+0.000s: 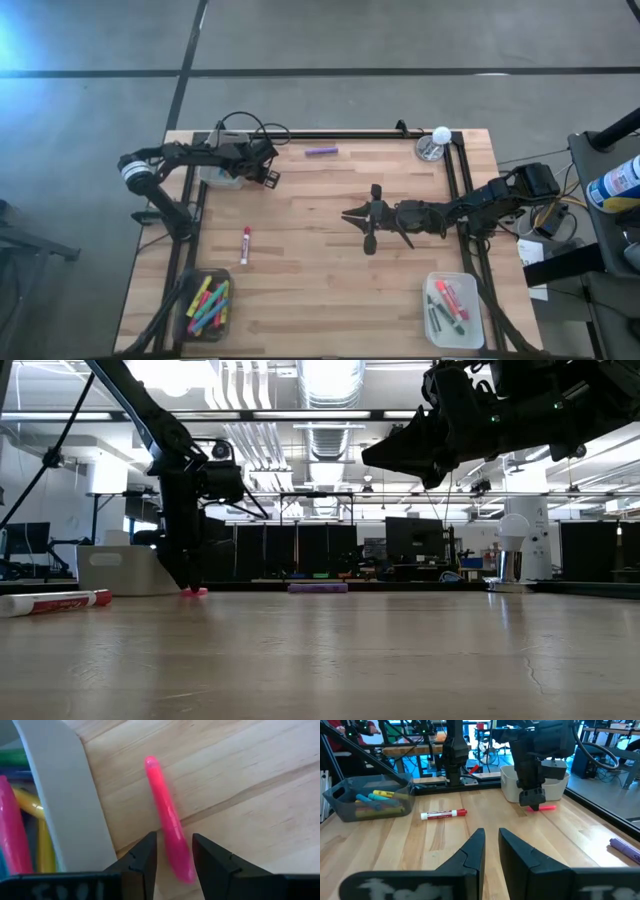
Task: Pick & Place Markers
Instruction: Put the pink pen into the gray bin
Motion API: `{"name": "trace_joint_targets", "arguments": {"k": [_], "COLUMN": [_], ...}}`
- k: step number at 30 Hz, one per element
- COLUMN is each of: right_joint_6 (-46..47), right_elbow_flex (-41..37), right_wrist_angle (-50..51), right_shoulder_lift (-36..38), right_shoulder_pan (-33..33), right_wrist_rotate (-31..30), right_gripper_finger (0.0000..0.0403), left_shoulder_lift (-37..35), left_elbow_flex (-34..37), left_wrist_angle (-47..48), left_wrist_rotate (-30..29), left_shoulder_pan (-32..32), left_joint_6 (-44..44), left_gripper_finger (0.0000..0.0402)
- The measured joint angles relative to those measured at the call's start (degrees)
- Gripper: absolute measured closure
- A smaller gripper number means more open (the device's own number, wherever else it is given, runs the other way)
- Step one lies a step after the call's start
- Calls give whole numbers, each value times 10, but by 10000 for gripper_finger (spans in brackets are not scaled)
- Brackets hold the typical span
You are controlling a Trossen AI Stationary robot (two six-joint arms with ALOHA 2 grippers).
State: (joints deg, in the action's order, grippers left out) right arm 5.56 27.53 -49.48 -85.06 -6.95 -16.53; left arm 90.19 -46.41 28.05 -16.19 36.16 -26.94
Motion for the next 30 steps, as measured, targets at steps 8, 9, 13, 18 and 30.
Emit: {"name": "trace_joint_targets", "arguments": {"k": [8, 9, 13, 18, 30], "right_joint_6": [-2, -2, -1, -2, -2], "right_elbow_flex": [0, 0, 0, 0, 0], "right_wrist_angle": [0, 0, 0, 0, 0], "right_shoulder_lift": [0, 0, 0, 0, 0], "right_shoulder_pan": [0, 0, 0, 0, 0], "right_wrist_rotate": [0, 0, 0, 0, 0], "right_gripper_finger": [355, 355, 355, 355, 355], "left_shoulder_lift": [0, 0, 0, 0, -44], "left_elbow_flex": [15, 15, 15, 11, -69], "left_wrist_angle": [-31, -30, -27, -26, 56], "left_wrist_rotate": [-2, -3, -4, -12, -19], "left_shoulder_pan": [0, 0, 0, 0, -7], "left_joint_6": [7, 9, 9, 14, 23], "left_gripper_finger": [299, 308, 348, 377, 371]}}
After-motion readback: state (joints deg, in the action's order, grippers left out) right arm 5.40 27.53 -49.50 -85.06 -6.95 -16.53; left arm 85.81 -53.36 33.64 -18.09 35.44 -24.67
